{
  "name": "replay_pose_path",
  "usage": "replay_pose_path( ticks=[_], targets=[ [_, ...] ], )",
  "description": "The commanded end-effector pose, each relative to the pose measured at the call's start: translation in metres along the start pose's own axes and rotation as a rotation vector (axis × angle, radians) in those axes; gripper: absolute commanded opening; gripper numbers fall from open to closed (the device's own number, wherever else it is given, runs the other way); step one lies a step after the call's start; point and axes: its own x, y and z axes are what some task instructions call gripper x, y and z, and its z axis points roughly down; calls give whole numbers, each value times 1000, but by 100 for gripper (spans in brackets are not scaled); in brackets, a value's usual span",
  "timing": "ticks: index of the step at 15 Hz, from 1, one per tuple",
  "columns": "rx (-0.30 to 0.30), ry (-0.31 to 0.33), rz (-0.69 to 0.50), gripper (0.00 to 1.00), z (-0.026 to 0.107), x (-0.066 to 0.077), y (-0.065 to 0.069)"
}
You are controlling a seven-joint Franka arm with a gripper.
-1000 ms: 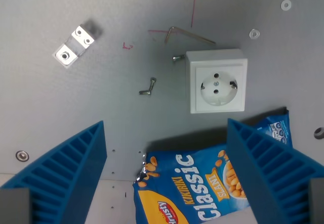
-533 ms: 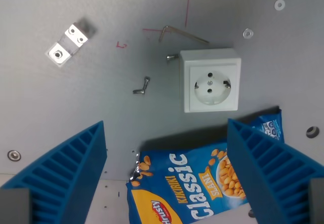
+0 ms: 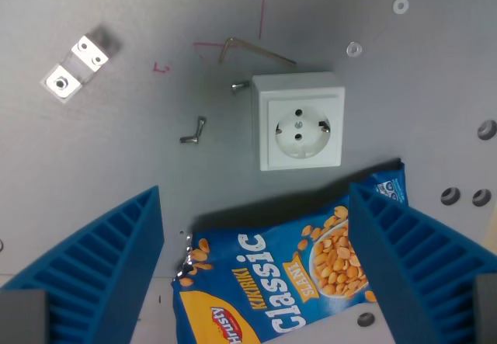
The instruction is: Rotate around base negative x
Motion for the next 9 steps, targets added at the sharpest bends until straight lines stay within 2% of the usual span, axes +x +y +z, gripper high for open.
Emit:
replay_pose_path(
  ticks=[1, 9],
  targets=[
    [-206, -22, 22, 100, -1, 0, -3],
    [-312, -38, 24, 100, -1, 0, -3]
  ],
)
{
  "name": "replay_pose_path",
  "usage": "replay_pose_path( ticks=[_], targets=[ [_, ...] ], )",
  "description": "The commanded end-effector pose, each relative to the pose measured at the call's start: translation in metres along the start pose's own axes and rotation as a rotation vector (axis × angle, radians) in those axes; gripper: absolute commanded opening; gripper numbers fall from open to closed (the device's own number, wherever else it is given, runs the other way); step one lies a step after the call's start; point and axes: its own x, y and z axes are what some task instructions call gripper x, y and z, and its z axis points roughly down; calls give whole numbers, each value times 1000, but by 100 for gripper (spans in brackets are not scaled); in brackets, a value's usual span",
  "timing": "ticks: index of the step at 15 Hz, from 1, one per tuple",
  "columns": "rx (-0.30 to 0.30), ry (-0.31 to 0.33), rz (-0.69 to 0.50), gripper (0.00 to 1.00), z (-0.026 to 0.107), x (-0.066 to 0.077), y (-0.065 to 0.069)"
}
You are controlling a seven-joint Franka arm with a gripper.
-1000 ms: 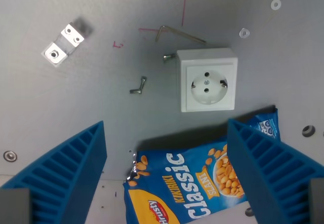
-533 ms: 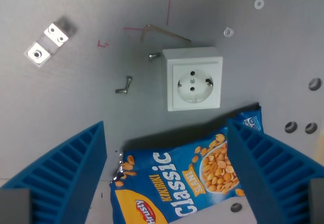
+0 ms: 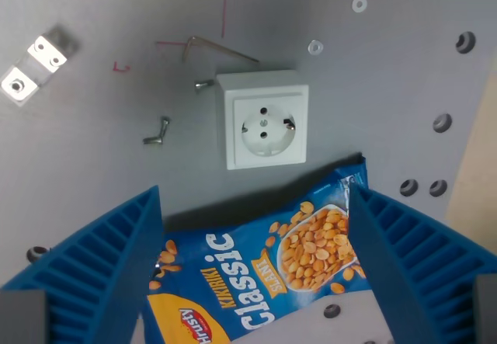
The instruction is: Rotate around base negative x
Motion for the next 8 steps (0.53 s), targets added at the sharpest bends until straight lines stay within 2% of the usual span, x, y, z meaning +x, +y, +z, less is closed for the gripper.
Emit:
replay_pose_path(
  ticks=[1, 8],
  targets=[
    [-228, -30, 25, 100, -1, -1, -3],
    [-320, -43, 27, 100, -1, -1, -3]
  ],
)
